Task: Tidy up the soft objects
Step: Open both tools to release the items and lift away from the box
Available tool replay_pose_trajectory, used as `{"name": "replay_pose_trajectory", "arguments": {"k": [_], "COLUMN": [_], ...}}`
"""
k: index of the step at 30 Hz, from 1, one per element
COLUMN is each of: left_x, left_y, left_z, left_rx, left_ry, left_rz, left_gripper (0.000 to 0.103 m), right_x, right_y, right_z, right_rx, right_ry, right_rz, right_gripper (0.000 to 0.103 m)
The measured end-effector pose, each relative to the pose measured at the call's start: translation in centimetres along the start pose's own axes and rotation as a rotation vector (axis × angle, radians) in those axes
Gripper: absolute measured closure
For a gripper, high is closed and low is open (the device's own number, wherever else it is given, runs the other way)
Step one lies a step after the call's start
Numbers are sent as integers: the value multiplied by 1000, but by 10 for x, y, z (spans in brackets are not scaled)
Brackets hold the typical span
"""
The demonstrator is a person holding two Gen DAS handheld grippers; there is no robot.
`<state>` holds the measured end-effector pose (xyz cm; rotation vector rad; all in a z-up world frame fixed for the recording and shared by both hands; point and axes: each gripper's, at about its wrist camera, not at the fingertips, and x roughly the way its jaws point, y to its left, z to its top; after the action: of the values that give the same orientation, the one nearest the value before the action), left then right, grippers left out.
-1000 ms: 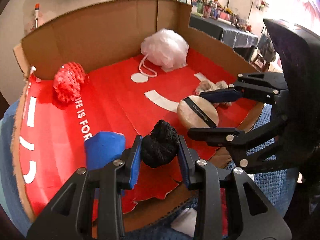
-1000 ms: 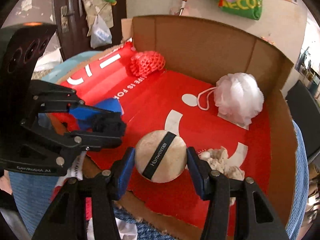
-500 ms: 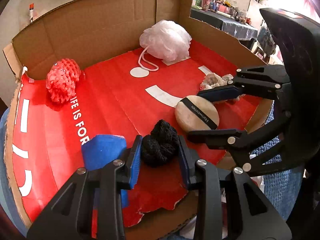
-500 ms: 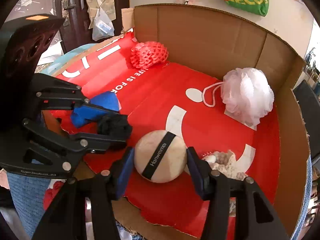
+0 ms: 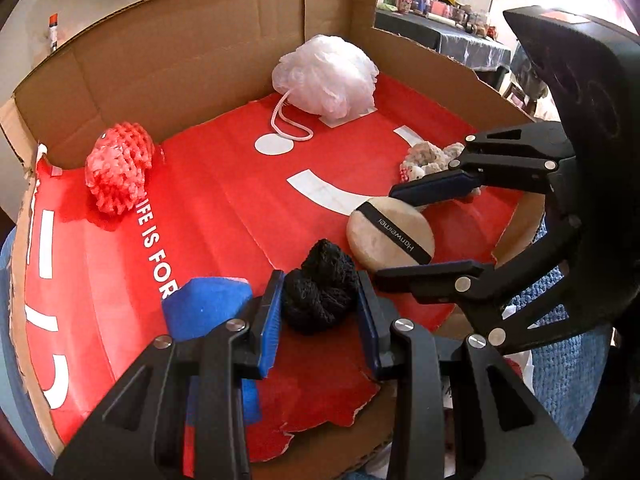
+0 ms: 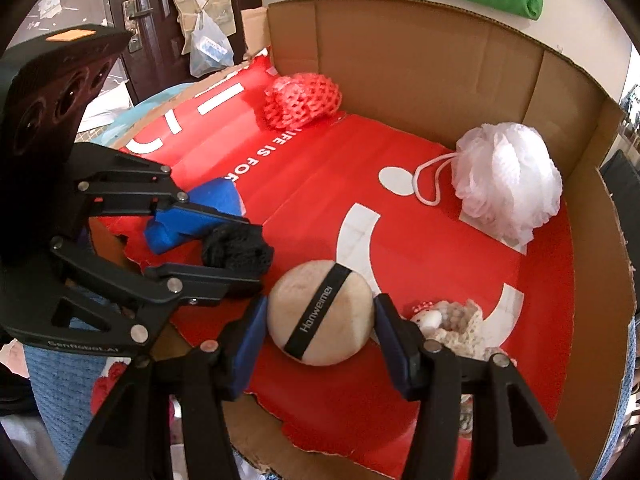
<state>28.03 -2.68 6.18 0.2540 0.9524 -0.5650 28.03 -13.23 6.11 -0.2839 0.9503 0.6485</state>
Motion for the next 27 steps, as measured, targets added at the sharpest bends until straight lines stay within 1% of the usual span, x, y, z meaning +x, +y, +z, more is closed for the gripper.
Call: {"name": "replay_pose_trajectory", "arguments": {"k": [8, 16, 17, 18, 21, 27], "left_x": [3, 4, 4, 4, 3, 0], "left_y": [-1, 0, 0, 0, 5, 8], "left_z": [5, 5, 5, 5, 4, 2], "left_rx": [31, 30, 29, 28, 0, -24], "left_ry": [33, 30, 29, 30, 28, 21], "left_rz": [-4, -12, -15, -19, -5, -24], "left_gripper": [71, 70, 68, 64, 55, 54], "right_x": [0, 0, 0, 0, 0, -1], "right_y": [0, 0, 0, 0, 0, 0], "right_z": [0, 0, 0, 0, 0, -1], "right_rx": [-3, -5, -5, -5, -6, -2], "right_ry": [3, 3, 3, 3, 2, 3], "right_rz": [3, 3, 3, 3, 3, 8], "right_gripper": [43, 43, 43, 42, 42, 42]}}
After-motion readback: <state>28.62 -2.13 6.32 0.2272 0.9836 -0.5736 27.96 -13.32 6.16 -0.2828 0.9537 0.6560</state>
